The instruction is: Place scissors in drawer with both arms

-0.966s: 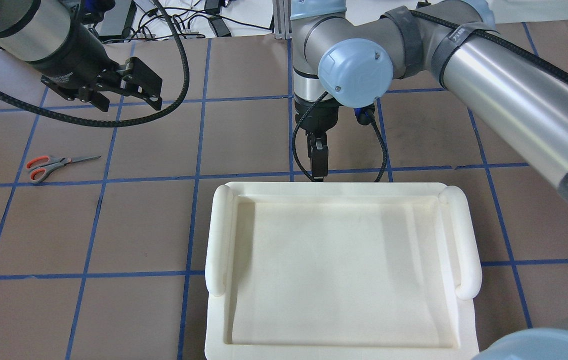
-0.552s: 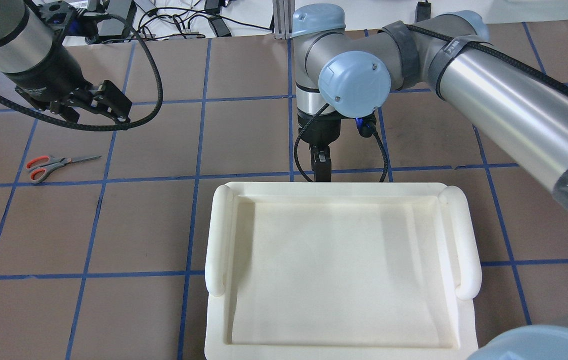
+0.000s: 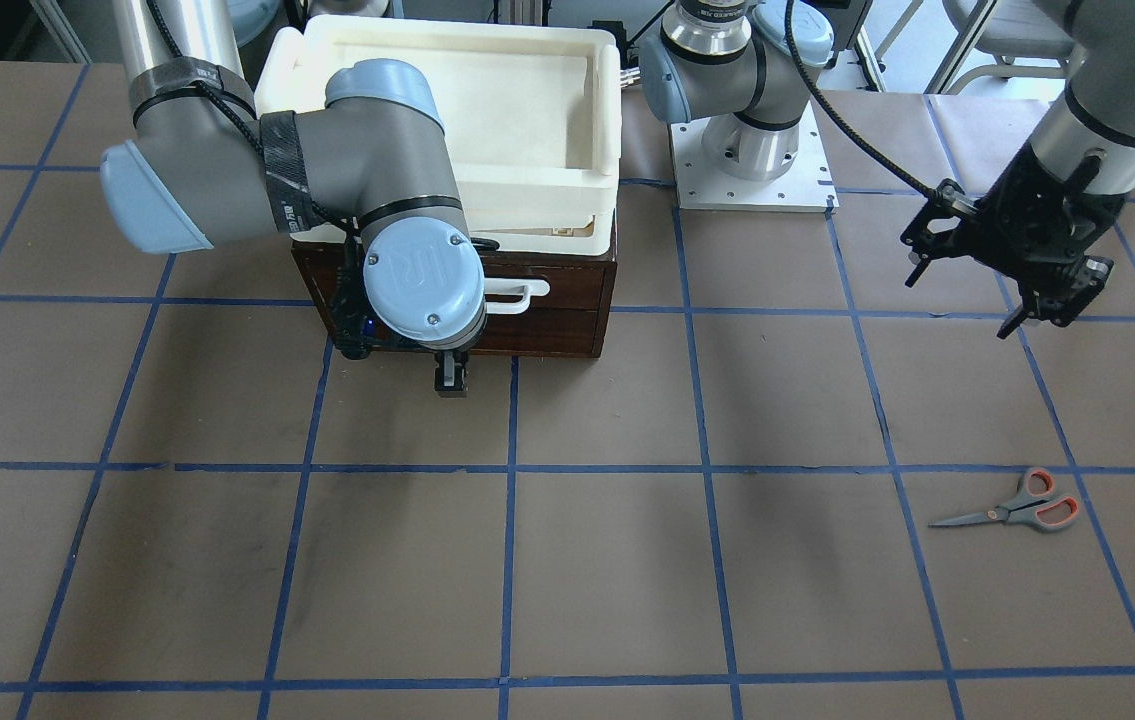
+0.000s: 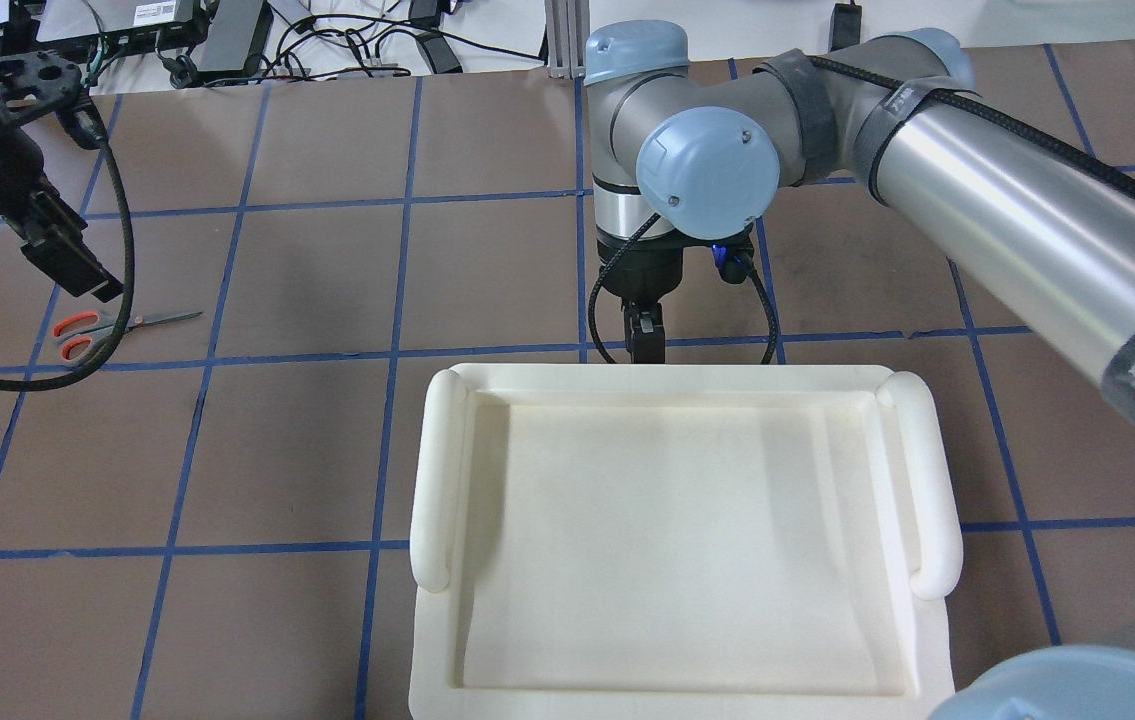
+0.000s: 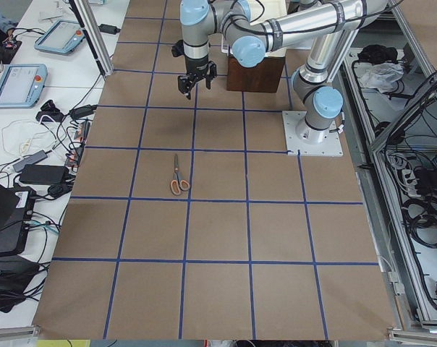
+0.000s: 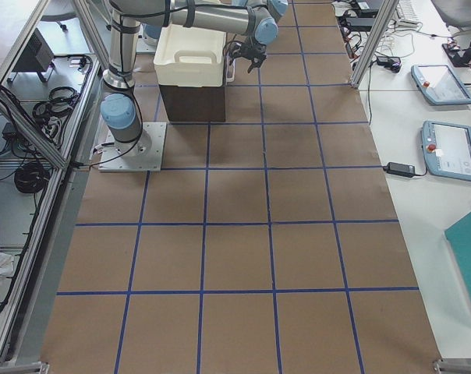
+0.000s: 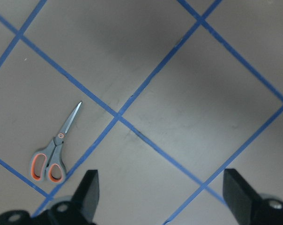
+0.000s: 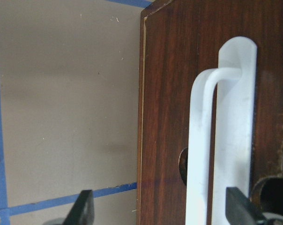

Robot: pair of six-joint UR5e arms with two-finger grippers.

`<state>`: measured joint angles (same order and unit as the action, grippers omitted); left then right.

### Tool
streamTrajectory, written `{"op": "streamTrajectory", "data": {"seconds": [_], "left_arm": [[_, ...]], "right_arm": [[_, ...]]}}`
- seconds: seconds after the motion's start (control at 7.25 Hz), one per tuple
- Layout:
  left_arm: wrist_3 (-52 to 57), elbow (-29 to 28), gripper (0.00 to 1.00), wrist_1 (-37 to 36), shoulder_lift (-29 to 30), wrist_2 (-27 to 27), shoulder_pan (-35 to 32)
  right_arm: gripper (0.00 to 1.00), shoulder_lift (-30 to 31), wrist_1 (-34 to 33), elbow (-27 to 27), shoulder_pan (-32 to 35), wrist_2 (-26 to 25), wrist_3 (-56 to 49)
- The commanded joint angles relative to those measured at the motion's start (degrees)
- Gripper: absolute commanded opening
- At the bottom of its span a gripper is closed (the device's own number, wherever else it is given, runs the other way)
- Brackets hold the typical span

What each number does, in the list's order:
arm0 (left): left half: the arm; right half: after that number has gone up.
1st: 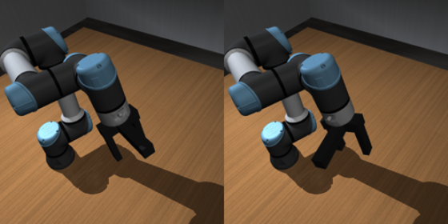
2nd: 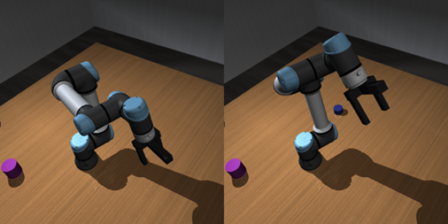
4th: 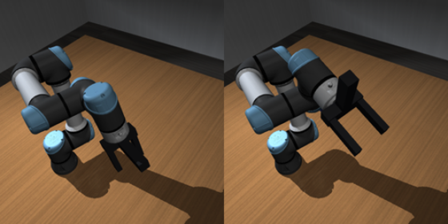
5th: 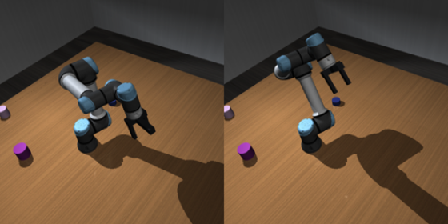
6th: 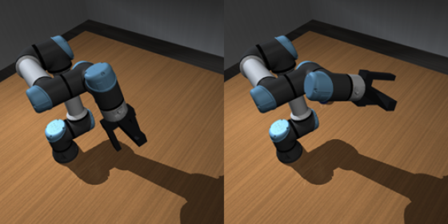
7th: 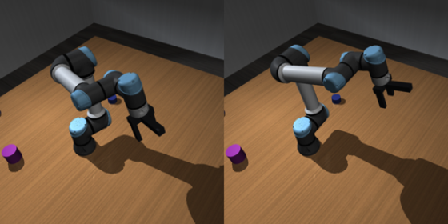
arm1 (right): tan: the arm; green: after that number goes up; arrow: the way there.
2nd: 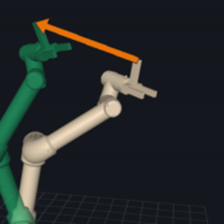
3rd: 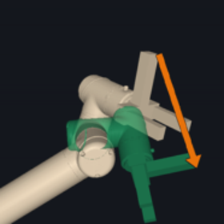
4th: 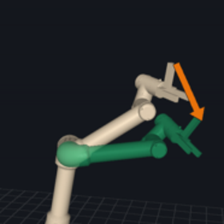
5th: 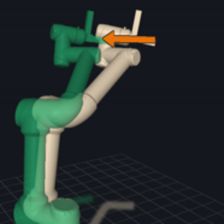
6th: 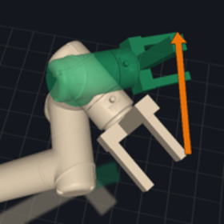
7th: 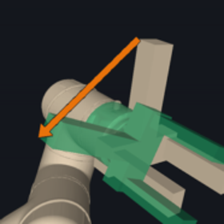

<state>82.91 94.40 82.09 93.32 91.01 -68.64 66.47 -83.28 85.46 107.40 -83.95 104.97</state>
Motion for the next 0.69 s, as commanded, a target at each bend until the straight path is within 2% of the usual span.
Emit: {"op": "streamTrajectory", "data": {"seconds": [0.0,0.14,0.28,0.41,0.55], "left_arm": [[24.7,-0.1,0.91,-9.6,6.9,-0.7,4.3],[35.6,-0.4,0.91,-14.1,10.3,-0.7,4.8],[41.2,-0.4,0.91,-15.3,13.3,-0.7,7.4],[42.8,-1.1,0.91,-16.6,15.8,-0.7,10.9],[42.9,-1.2,0.92,-20.1,19.0,-0.6,11.7]], "right_arm": [[1.0,0.0,-0.5,0.6,0.0,0.1,-0.3],[1.0,-0.1,-0.6,0.7,0.0,0.4,-0.6],[1.0,-1.2,-0.7,0.7,0.0,0.4,-0.5],[1.0,-1.8,-0.9,0.7,0.0,0.4,-0.5],[1.0,-1.7,-1.2,0.6,0.0,0.4,-0.5]]}}
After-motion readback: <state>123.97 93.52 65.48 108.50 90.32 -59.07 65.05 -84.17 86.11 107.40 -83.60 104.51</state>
